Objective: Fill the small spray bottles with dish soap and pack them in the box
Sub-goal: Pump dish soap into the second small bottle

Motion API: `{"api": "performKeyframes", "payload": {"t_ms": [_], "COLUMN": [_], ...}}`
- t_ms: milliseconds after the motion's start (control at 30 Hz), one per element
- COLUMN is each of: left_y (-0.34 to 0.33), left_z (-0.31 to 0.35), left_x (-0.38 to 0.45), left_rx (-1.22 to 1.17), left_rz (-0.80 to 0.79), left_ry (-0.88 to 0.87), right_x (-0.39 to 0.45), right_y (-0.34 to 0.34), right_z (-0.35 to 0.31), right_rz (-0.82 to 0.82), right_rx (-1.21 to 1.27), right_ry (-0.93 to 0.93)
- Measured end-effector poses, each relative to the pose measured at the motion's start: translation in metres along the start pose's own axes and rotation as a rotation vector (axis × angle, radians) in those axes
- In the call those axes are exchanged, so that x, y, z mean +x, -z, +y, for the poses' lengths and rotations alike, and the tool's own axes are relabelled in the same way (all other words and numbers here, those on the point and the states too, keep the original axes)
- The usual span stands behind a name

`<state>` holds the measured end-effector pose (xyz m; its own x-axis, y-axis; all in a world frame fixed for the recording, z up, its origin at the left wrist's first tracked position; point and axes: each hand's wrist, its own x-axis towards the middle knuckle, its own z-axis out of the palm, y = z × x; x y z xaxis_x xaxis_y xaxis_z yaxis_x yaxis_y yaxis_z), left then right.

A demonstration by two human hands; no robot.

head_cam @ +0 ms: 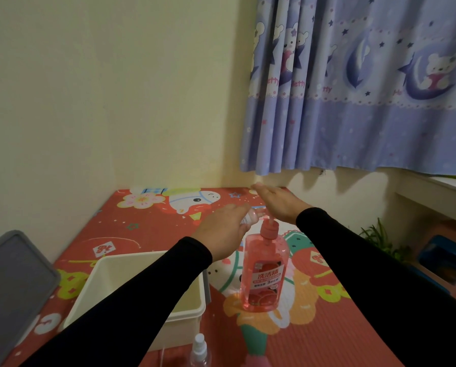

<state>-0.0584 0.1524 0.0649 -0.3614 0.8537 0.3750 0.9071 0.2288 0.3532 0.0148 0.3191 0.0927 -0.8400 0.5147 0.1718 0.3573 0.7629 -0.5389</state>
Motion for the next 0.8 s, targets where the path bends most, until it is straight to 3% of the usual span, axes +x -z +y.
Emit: {"api": "performKeyframes", "payload": {"t_ms": [267,567,800], "left_y": [-0.008,-0.001,-0.006], "left_z": [-0.002,-0.003,-0.001], "left_x": [-0.008,0.000,-0.007], "left_rx": [0.066,0.015,0.061], "left_rz": [-0.050,0.002,-0.044], "left_ry": [0.027,-0.007,0.010], "right_x": [0.006,0.001,0.002], "right_y": [-0.022,-0.001,-0.019], "right_z": [0.014,-0.001,0.010], "right_rz": [-0.080,0.006,-0.077], "right_rx": [-0.116,0.003,-0.040], "right_ry": [-0.017,-0.015,-0.033]}}
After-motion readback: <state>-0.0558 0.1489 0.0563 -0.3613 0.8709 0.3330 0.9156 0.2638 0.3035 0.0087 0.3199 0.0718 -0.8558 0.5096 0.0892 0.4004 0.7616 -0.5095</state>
